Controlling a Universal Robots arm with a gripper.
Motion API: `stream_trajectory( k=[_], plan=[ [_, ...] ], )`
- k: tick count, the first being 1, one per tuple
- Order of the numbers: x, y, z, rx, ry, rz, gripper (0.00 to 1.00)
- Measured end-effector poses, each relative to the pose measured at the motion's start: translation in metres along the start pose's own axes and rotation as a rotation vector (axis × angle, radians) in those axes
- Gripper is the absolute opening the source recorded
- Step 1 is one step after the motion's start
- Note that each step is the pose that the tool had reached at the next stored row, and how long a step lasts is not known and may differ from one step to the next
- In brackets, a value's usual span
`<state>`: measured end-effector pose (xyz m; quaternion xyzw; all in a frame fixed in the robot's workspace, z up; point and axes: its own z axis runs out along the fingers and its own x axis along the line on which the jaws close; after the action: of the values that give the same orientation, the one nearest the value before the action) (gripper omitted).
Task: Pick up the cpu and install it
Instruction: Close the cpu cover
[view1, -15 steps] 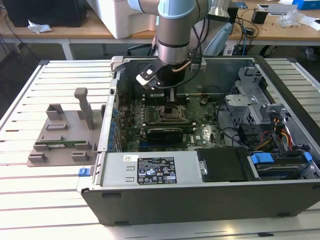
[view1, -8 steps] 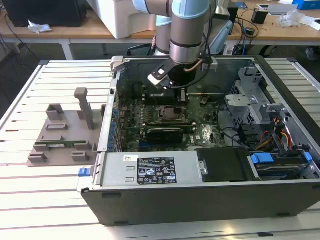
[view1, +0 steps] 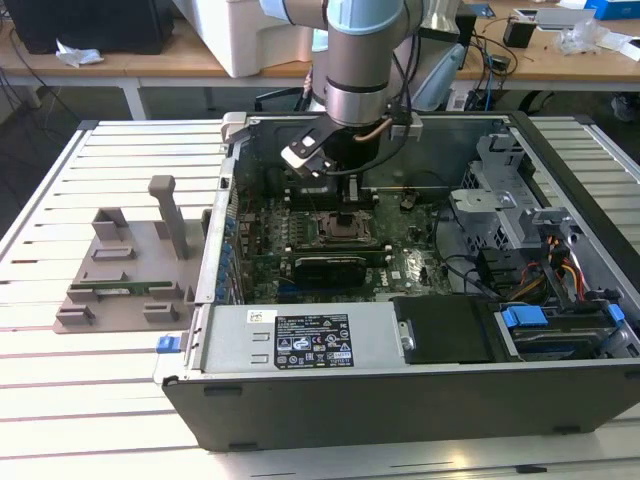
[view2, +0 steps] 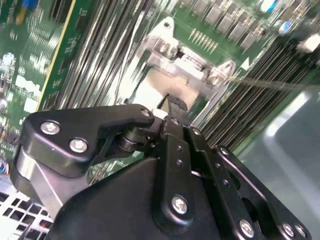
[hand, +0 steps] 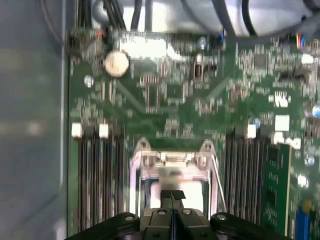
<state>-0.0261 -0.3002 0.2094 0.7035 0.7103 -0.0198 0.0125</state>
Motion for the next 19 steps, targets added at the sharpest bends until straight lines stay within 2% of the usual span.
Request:
stream_trajectory(
  k=[6, 7, 12, 18, 19],
  plan=[
    [0.0003, -0.0301, 0.0004, -0.0023, 0.0000, 0.000, 0.11],
    [0.0004, -0.0316, 0.0006, -0.0024, 0.0002, 0.000, 0.11],
    [0.0004, -0.0318, 0.0033, -0.0022, -0.0002, 0.000, 0.11],
    [0.0004, -0.0205, 0.0032, -0.0023, 0.0031, 0.000, 0.11],
    [0.0003, -0.0159, 0.0030, -0.0020, 0.0041, 0.000, 0.11]
  ],
)
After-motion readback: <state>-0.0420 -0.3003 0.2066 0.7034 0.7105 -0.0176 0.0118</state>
